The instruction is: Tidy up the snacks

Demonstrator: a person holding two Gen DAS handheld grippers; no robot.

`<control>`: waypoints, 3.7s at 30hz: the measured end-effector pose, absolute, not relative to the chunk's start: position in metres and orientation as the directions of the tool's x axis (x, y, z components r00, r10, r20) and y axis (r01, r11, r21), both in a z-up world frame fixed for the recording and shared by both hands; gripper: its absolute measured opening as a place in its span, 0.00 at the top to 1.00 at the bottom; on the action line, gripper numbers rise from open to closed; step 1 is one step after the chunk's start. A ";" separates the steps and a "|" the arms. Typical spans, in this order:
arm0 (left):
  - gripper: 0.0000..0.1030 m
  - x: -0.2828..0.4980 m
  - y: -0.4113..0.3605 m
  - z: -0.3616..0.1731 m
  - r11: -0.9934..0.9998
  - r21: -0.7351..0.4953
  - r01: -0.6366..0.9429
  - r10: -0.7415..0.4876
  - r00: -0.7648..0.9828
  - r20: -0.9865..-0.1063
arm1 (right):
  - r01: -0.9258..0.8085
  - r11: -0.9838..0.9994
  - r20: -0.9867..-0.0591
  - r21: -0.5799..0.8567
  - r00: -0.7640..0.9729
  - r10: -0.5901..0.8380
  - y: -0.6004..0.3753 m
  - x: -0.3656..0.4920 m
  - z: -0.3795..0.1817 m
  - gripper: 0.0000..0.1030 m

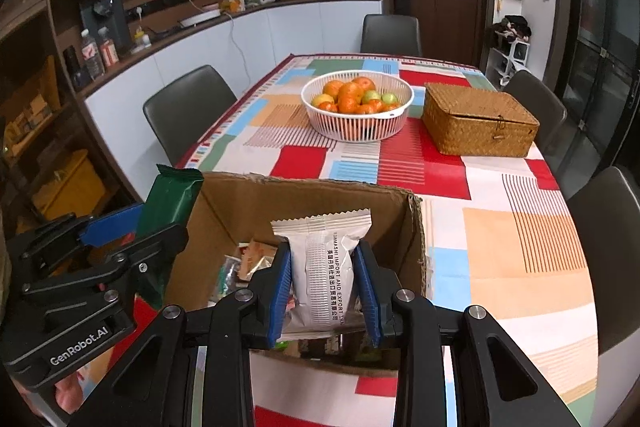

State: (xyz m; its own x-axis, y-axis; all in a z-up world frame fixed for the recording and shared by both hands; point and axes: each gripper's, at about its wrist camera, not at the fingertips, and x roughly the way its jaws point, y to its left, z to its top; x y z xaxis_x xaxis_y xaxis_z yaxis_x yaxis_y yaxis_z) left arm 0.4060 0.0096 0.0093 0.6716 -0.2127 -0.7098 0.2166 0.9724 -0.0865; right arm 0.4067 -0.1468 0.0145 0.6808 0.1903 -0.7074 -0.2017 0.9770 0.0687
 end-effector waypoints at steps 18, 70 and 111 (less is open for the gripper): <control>0.29 0.362 0.017 0.009 0.990 0.030 0.140 -0.083 0.734 -0.674 | -0.179 0.983 -0.721 0.049 0.675 0.158 -0.152 0.391 0.001 0.43; 0.00 0.146 0.018 0.020 0.992 0.126 0.028 0.036 0.881 -0.472 | -0.090 0.995 -0.493 -0.031 0.868 0.063 -0.185 0.161 0.015 0.15; 0.00 0.146 0.021 0.016 0.994 0.104 0.033 0.022 0.870 -0.493 | -0.105 0.994 -0.509 -0.030 0.857 0.075 -0.187 0.161 0.008 0.15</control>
